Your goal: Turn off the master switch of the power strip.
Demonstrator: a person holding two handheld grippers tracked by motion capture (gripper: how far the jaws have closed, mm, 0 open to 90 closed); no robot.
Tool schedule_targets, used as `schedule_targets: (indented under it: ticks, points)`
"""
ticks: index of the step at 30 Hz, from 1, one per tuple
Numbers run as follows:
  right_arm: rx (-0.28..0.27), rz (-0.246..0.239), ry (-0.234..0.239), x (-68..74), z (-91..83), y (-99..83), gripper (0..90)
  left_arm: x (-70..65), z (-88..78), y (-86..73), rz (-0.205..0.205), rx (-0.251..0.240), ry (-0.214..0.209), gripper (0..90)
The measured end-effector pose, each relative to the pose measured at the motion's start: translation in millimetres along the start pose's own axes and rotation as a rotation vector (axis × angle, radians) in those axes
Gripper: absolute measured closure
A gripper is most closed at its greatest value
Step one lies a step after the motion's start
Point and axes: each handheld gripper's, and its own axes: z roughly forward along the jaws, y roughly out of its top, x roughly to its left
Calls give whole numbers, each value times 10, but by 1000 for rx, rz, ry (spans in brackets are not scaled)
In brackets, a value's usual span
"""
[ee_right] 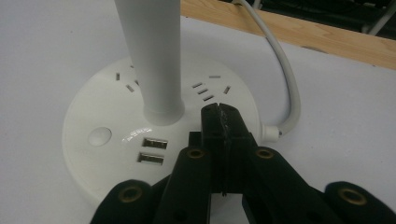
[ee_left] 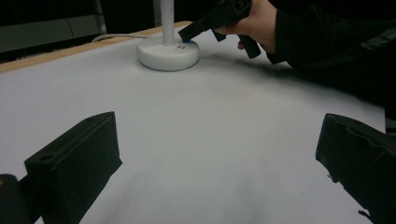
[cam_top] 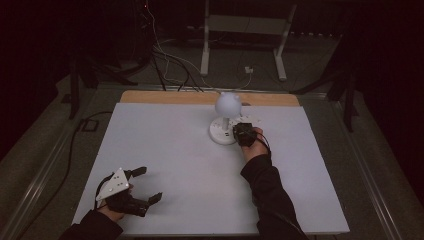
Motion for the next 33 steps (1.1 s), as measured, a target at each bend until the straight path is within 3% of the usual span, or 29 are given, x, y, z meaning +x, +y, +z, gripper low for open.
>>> schedule_targets:
  ticks: [4,7,8,11,15,18,20,21,22,24,26,28,29,33]
  points:
    - [1,5,3,-5,1,2,900,6,1,0,-3,-2,2,3]
    - [7,27,43,-28,-17,52,900,2,1,0,-1,-1,3,3]
    - [-1,12,24,-26,-33,68,900,2,1,0,-1,-1,3,3]
    - [-46,50,37,-75,-134,127,891,6,1,0,-2,-1,3,3]
    - [-41,36,23,-131,-217,168,846,12,3,0,-2,-3,2,3]
    - [-45,52,43,-164,-263,168,798,1,3,1,4,1,4,3]
    - [-58,74,81,-204,-332,164,699,2,5,2,3,-1,5,3]
    - [-58,74,81,-204,-332,164,699,4,7,2,0,0,7,3]
    - [-76,82,129,-231,-380,157,592,6,10,0,-1,2,9,3]
    - [-81,79,147,-241,-404,154,540,4,13,-2,2,5,10,3]
    - [-81,74,194,-262,-443,155,392,4,11,2,4,1,7,3]
    - [-74,54,207,-265,-488,154,288,6,10,0,1,3,10,3]
    - [-70,46,241,-272,-529,148,136,6,11,-2,0,4,11,3]
    - [-90,51,278,-286,-601,130,61,7,13,0,-1,3,11,3]
